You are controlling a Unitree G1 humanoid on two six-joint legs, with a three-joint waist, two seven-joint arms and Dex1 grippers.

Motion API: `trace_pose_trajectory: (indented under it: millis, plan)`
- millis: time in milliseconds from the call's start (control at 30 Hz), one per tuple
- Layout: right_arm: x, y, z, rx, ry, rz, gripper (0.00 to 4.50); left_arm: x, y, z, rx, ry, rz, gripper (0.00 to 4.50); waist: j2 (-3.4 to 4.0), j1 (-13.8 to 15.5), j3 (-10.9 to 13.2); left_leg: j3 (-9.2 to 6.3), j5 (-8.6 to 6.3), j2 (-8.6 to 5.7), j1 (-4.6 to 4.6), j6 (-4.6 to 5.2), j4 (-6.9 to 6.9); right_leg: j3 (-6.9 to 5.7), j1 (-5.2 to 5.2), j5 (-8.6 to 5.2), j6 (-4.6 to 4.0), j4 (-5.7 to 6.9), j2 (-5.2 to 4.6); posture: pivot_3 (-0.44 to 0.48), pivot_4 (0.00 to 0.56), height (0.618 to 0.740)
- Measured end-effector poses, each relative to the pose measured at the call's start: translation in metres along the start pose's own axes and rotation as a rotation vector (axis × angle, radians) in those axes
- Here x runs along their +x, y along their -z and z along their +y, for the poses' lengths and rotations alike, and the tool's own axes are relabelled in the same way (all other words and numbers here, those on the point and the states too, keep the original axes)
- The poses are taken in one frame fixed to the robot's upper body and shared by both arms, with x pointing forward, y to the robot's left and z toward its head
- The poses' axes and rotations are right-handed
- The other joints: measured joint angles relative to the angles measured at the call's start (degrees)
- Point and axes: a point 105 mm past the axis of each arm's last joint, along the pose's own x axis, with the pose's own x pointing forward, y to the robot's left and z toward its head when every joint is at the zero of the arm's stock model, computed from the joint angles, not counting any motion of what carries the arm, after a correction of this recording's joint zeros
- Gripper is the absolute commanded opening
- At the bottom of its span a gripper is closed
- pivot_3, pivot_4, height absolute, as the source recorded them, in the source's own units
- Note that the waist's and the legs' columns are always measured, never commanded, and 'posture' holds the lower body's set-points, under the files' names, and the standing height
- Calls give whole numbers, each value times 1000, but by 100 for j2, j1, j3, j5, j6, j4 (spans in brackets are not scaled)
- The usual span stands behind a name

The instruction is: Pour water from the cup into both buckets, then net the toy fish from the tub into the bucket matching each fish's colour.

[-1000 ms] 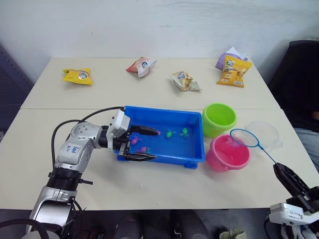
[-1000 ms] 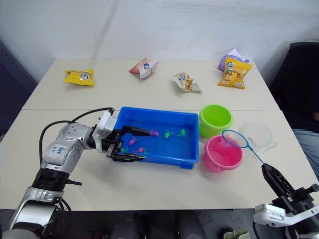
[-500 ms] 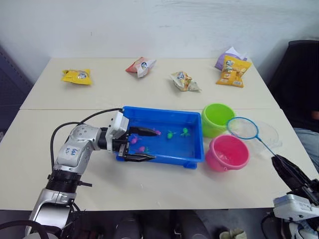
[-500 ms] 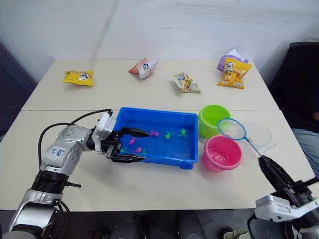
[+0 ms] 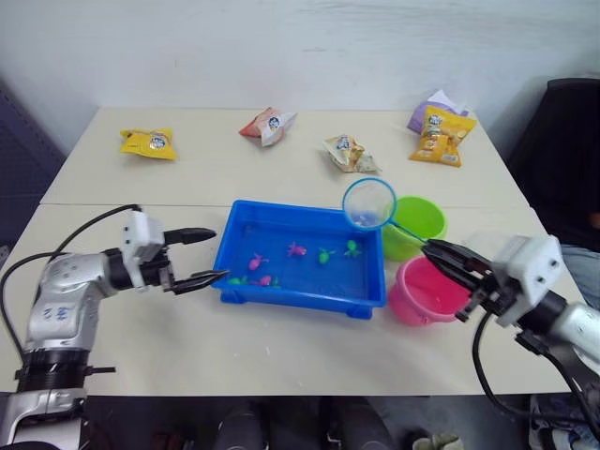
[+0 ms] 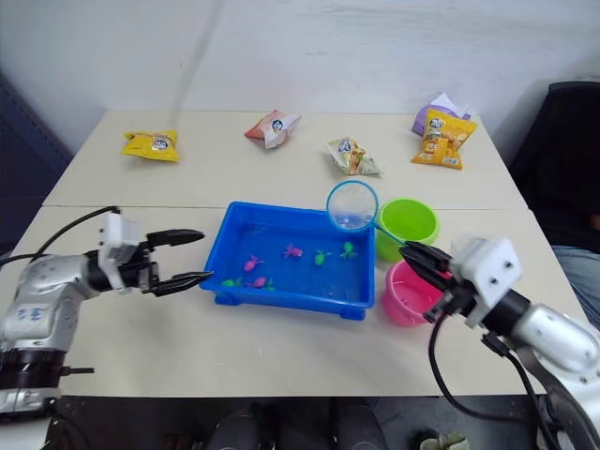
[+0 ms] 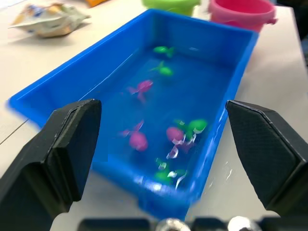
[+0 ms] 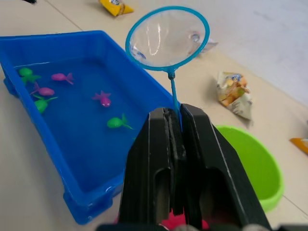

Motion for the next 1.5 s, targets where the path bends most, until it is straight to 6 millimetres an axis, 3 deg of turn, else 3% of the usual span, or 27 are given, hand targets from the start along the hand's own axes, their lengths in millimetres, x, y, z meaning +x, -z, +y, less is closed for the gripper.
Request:
trace_pose_trajectory:
  millis: [100, 267, 500, 667, 767, 1033, 1233, 1500]
  plan:
    - [16, 0, -4, 18, -68, 107, 0, -21, 9, -3, -34, -62, 35, 4428, -4, -12, -1, -9, -3, 4, -10, -2, -3, -11, -10, -4, -8, -2, -3, 0, 150, 739]
    - [34, 10, -1, 19, -119, 213, 0, -33, 12, -8, -64, -99, 51, 4428, -2, 41, -1, -18, -2, -3, -71, -2, 1, -29, -55, -4, -7, -3, -18, 0, 150, 739]
    - [56, 30, -5, -14, -110, 341, 0, -17, -6, -7, -39, -77, 31, 4428, -3, 15, -2, -8, -1, -5, -83, -3, 1, -24, -77, -3, -6, 3, -16, 0, 150, 739]
    - [77, 35, -8, -103, -88, 376, 0, -9, -7, -10, -48, -36, 37, 4428, -3, -32, -2, 3, 5, -2, -91, -11, 2, -14, -92, -3, -6, 8, -3, 0, 150, 739]
    - [88, 36, 1, -134, -97, 373, 0, -7, -6, -12, -49, -22, 40, 4428, -3, -53, -2, 3, 9, 2, -93, -17, 2, -15, -98, -4, -7, 11, 2, 0, 150, 739]
    - [93, 48, 16, -149, -134, 438, 0, -6, -7, -11, -44, -24, 41, 4428, -3, -54, -2, 3, 8, 1, -97, -17, 4, -15, -100, -4, -7, 11, 1, 0, 150, 739]
    - [101, 43, 33, -10, -179, 414, 0, -1, -6, -12, -40, -20, 34, 4428, -3, -75, -2, 3, 8, 1, -98, -17, 4, -14, -100, -4, -7, 14, 1, 0, 150, 739]
    - [85, 34, 26, 156, -159, 359, 0, 5, -4, -14, -47, 1, 37, 4428, -3, -64, -2, 2, 8, 0, -99, -16, 3, -16, -99, -4, -7, 11, 1, 0, 150, 739]
